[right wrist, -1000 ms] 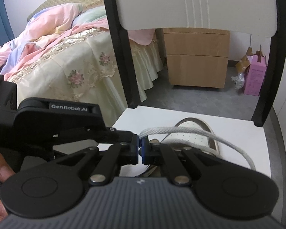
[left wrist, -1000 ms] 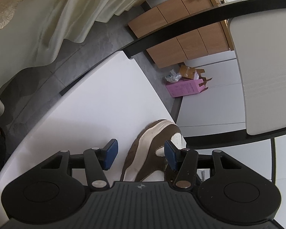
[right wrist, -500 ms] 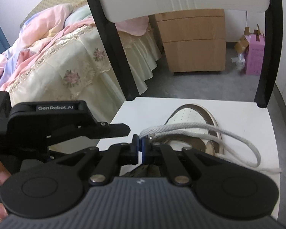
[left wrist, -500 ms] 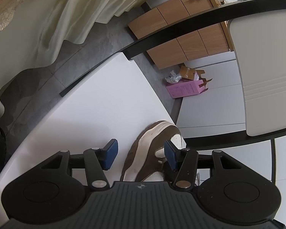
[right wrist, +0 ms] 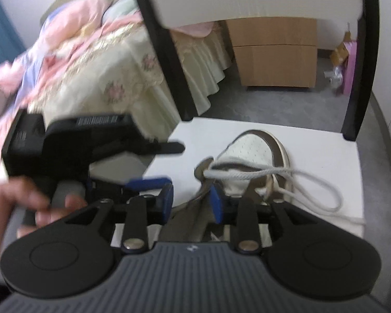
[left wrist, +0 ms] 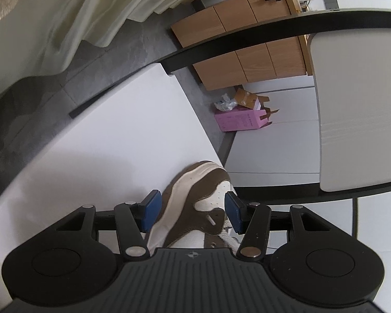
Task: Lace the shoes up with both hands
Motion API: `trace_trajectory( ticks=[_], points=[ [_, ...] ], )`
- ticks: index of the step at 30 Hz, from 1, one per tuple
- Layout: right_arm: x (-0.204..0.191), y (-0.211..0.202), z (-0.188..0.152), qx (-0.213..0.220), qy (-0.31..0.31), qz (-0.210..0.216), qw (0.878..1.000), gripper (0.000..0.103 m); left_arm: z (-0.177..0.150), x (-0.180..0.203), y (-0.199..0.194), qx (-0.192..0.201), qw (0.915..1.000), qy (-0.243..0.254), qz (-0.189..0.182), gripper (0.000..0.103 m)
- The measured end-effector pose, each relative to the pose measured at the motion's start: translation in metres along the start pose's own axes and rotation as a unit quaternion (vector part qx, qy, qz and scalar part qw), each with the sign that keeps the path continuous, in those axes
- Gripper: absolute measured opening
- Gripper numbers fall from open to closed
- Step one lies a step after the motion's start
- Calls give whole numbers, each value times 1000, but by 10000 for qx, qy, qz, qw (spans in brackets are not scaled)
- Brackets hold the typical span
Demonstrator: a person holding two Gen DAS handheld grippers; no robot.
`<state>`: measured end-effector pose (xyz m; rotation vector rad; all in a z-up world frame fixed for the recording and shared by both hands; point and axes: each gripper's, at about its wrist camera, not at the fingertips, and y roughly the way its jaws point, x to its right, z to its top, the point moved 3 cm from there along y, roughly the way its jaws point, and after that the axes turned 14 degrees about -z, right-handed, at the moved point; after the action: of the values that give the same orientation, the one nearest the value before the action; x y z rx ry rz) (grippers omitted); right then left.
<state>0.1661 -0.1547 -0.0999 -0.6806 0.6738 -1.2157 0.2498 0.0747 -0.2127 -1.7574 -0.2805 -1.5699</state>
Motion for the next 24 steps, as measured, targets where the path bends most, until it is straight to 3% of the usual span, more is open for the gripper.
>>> trace_trajectory(
  ticks=[4, 7, 13, 20, 24],
  points=[
    [-7, -14, 11, 109, -710, -96, 9974, 33, -1, -1, 1, 12, 9997, -148, -190, 57],
    [-18, -10, 26, 149, -1516, -280, 9879, 31, -1, -3, 1, 68, 9988, -344, -351, 57],
    [-30, 29, 37, -391, -2700, -295, 9616, 26, 0, -10, 3, 85, 9968, -624, -485, 56],
    [-42, 40, 33, -532, -3386, -348, 9388, 4, -3, -17, 8, 45, 9928, -985, -684, 41],
    [-40, 40, 32, -458, -3240, -355, 9443, 4, -5, -24, 13, 87, 9896, -1224, -752, 41]
  ],
)
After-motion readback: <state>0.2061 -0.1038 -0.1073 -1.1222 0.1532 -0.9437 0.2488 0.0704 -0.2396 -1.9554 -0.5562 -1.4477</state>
